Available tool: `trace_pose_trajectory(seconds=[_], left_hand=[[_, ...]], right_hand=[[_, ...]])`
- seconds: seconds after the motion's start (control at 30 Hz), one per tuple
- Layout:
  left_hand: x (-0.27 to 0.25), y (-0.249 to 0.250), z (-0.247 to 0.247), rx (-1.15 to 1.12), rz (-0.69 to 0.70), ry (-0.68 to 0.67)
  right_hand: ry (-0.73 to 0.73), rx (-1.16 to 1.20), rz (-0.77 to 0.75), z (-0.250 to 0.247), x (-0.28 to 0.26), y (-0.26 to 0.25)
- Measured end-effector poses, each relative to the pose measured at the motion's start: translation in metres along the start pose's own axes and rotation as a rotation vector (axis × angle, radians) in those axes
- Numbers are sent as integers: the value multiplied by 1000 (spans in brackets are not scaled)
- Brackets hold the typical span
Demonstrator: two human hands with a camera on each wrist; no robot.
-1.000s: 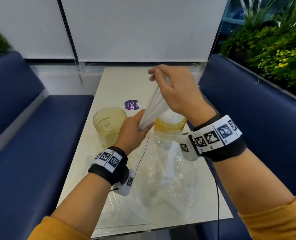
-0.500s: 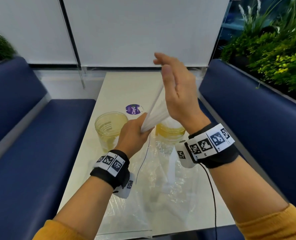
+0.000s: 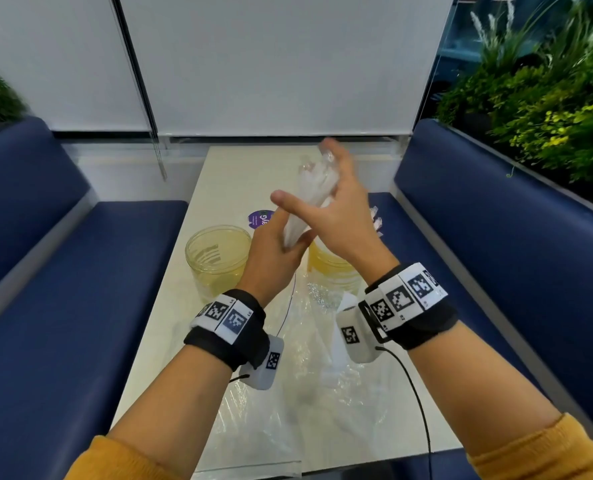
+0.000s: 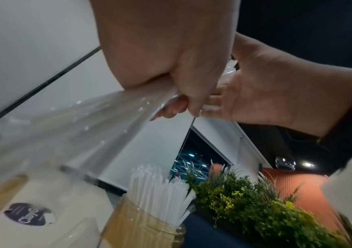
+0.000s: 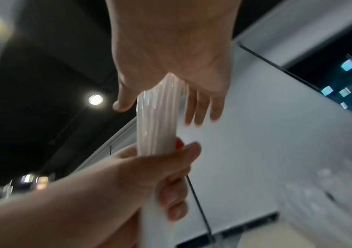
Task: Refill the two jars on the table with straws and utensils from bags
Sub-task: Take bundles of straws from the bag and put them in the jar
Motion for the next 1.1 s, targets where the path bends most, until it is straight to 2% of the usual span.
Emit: trace_pose_trajectory(seconds=[0.07,0.13,0.23,0.3,0.43,0.5,0.57,0.67,0.77,0.9,1.1], left_hand=[[4,6,5,-42,8,-3],[4,9,9,-70,-3,3],[-1,12,13,-136,-7,7],[-5,6,19,-160,-50,-27],[-24,-24,33,86,-160,-163],[-38,-37,39,221,-159,-264],[-56,-50,48,409,-143,-446],[-83,-69,63,731,-39,-692],[-102,-81,79,892,29,-858],[-115,-90,89,1061,9,-1055],[-115,-96,94,1138,-59,-1215]], right_hand=[[-75,159,158,9,0,12],[-89,321,220,14,0,18],[-141,361,180,19,5,18],[-120,358,172,18,11,14],[-13,348,81,0,37,-1],[37,350,5,-15,55,-14],[113,386,-50,-33,74,-25],[241,489,-124,-59,100,-33],[293,486,-175,-67,118,-20],[258,361,-92,-51,126,21],[105,155,74,-22,121,102]])
Point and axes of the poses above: each hand's wrist, its own x-axis towards the middle knuckle, its own z-axis out of the palm, y = z × x, the point moved 3 cm from there along x, towards the middle knuckle, and after that the axes turned 8 degrees about z, right-handed, at the moved point
